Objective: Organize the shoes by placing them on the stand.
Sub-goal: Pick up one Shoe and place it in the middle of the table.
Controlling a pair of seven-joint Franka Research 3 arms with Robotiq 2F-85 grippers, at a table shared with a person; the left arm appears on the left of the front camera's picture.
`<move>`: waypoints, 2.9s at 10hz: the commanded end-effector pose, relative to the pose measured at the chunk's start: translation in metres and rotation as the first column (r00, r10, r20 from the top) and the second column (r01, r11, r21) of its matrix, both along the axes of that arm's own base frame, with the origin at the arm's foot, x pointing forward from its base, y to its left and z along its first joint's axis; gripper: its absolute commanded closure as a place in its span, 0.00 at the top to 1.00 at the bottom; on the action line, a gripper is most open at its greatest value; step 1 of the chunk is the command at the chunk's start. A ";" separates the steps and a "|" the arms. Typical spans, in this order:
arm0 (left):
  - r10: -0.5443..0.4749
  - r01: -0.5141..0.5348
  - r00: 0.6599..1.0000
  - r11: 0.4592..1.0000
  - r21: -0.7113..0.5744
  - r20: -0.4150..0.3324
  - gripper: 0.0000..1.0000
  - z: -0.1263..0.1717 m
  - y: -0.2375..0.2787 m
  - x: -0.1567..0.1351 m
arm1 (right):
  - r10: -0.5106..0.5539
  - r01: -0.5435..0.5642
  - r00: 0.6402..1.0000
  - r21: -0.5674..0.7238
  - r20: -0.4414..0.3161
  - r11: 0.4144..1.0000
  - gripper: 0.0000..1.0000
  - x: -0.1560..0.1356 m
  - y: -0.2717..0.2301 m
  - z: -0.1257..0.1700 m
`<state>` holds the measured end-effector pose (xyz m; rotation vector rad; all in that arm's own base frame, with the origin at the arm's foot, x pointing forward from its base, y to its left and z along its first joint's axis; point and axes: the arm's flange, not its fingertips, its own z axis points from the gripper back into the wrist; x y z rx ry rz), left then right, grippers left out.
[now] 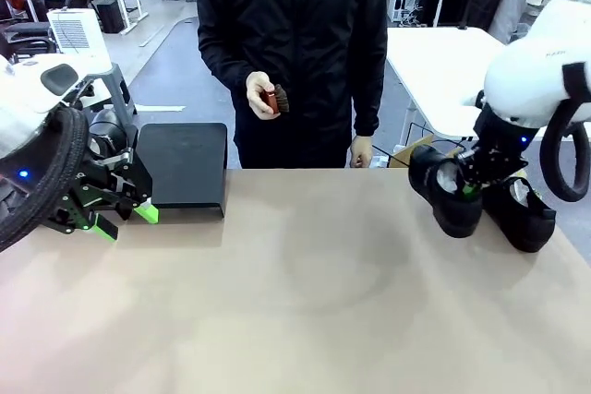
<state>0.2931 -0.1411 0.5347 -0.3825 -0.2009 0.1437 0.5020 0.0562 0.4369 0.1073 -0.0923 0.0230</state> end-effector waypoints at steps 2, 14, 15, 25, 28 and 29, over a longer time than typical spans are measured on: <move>-0.005 0.005 1.000 1.000 -0.015 -0.004 0.61 0.001 0.000 -0.001 | 0.009 -0.013 0.999 0.085 0.046 0.996 0.00 -0.059 0.061 0.016; -0.005 0.005 1.000 1.000 -0.015 -0.004 0.61 0.001 0.000 -0.001 | -0.026 0.030 0.999 0.163 -0.023 0.986 0.00 -0.122 0.222 -0.040; -0.005 0.005 1.000 1.000 -0.015 -0.004 0.61 0.001 0.000 -0.001 | 0.038 -0.033 0.999 0.146 -0.035 0.989 0.00 -0.124 0.243 -0.057; -0.005 0.005 1.000 1.000 -0.015 -0.004 0.61 0.001 0.000 -0.001 | -0.019 0.022 0.999 0.131 -0.028 0.991 1.00 -0.140 0.253 -0.054; -0.005 0.005 1.000 1.000 -0.015 -0.004 0.61 0.001 0.000 -0.001 | -0.018 0.022 0.999 0.107 -0.039 0.994 1.00 -0.144 0.218 -0.033; -0.005 0.005 1.000 1.000 -0.015 -0.004 0.61 0.001 0.000 -0.001 | -0.007 0.011 0.999 0.142 -0.032 0.990 1.00 -0.135 0.241 -0.043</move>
